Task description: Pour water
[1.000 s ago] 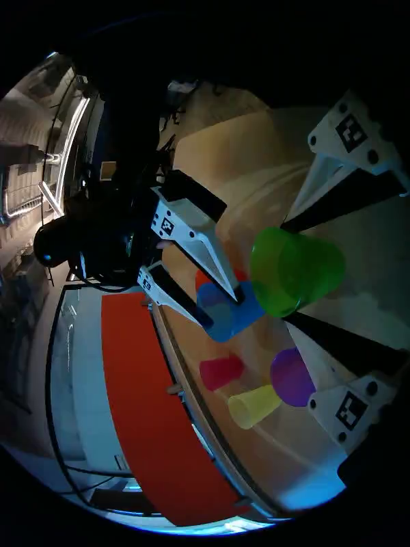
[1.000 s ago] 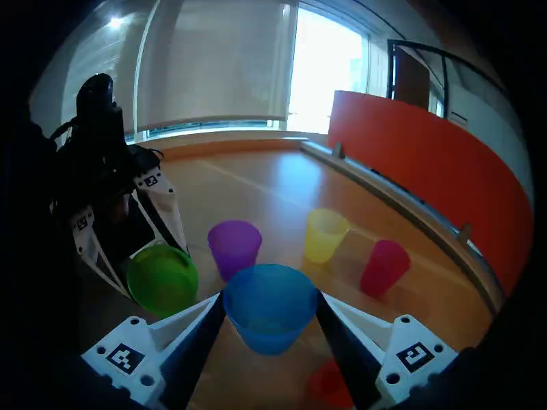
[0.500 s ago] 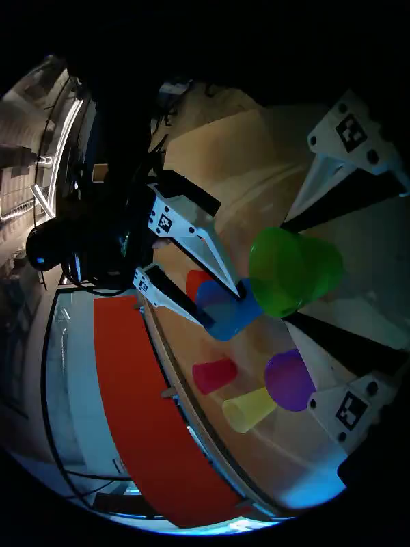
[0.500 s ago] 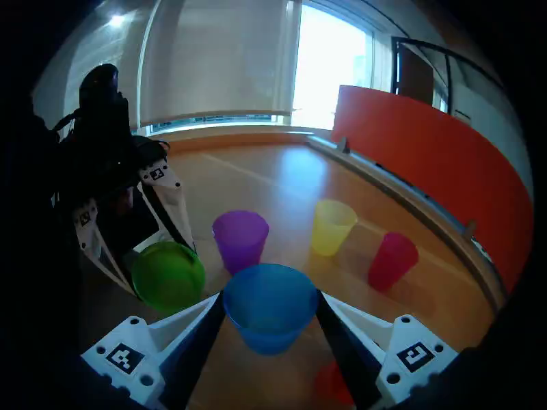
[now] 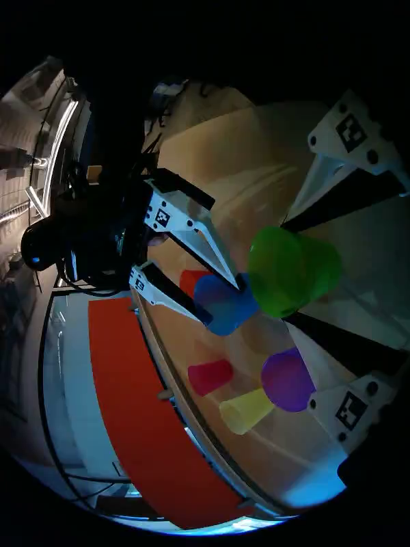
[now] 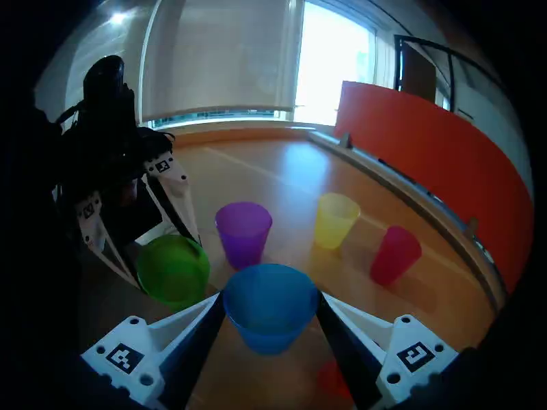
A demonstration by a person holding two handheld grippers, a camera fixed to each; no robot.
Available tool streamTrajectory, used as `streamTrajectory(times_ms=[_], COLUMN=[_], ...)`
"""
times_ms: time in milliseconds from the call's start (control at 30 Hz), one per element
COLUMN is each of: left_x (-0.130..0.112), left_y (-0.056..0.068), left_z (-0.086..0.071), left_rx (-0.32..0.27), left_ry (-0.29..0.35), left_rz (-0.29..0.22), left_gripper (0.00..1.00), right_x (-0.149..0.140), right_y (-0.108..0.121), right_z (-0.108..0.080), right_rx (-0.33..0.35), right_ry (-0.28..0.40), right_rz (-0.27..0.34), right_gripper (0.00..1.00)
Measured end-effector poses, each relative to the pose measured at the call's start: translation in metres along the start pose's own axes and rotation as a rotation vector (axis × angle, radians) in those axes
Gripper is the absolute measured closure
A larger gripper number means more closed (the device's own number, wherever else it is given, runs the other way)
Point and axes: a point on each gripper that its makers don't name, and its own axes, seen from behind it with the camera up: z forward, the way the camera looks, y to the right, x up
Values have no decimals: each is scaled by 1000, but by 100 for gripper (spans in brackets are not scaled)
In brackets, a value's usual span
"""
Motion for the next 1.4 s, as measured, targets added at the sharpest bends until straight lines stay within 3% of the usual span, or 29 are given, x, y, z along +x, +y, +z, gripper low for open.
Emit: streamTrajectory(times_ms=[1400], left_x=[-17], left_y=[-9], left_z=[-6], left_rx=[14], left_ry=[-67], left_rz=[9], left_gripper=[15], right_x=[-9], right_y=[-8], right_z=[5], right_rx=[16], right_ry=[-35], right_rz=[-8], right_gripper=[4])
